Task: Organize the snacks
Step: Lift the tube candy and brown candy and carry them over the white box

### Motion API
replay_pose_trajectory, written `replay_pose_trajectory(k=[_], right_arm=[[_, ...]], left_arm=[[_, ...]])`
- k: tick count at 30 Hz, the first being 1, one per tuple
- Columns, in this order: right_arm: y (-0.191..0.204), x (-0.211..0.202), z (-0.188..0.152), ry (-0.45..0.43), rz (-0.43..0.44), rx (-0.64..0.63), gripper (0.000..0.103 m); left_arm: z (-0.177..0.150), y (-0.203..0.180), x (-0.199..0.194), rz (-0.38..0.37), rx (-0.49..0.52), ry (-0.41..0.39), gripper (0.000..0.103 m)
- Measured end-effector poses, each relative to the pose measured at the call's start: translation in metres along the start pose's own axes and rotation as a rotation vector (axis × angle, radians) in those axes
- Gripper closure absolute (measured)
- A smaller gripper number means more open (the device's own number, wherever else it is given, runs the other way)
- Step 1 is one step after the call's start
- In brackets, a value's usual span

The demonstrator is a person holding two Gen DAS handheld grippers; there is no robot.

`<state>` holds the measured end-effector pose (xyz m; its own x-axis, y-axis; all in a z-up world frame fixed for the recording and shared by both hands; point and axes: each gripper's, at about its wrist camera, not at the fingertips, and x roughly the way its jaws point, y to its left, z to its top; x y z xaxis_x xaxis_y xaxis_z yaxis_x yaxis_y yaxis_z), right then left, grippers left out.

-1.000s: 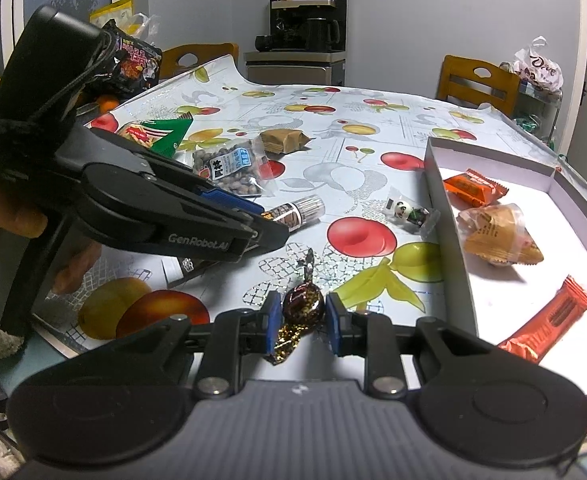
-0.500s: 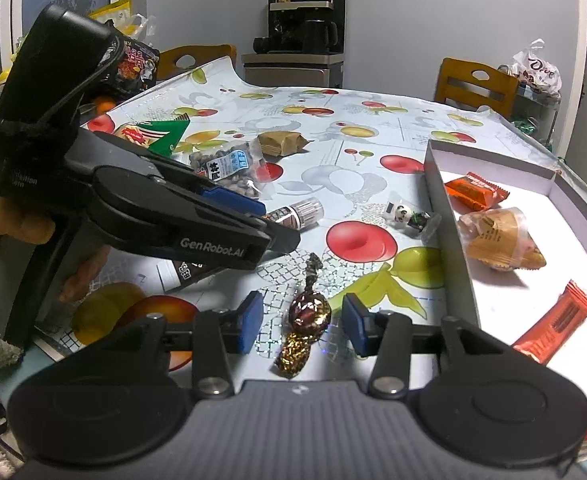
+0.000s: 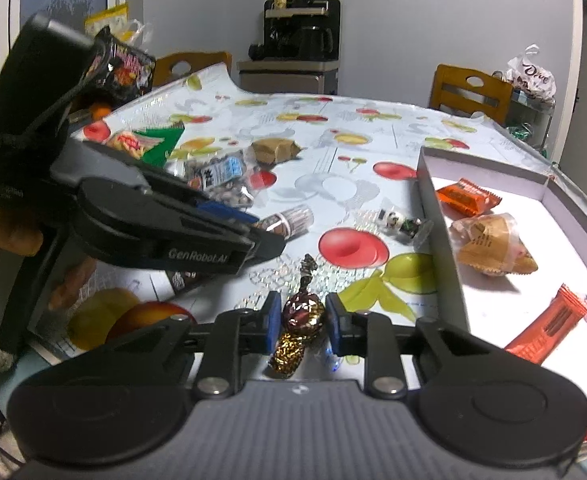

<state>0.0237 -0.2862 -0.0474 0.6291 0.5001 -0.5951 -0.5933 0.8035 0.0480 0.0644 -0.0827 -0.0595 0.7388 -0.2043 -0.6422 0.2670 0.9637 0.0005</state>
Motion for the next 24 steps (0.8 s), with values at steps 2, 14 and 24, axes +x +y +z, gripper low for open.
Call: replay_pose_trajectory(k=[2,14,24], right_arm=[[-0.003,-0.003,0.003,-0.015,-0.003,0.007,0.080],[-0.021,-0.034,0.032,-0.161,-0.029,0.051,0.080],[-0.050,-0.063,0.050,-0.251,-0.096,0.096,0.080]], left_arm=[[0.001,0.002,-0.004,0.006,-0.014,-0.020,0.078],[0.035,-0.003,-0.051,0.022,-0.014,-0.229,0.079],[0.063,-0.028,-0.055,0.002,0.053,-0.309,0.079]])
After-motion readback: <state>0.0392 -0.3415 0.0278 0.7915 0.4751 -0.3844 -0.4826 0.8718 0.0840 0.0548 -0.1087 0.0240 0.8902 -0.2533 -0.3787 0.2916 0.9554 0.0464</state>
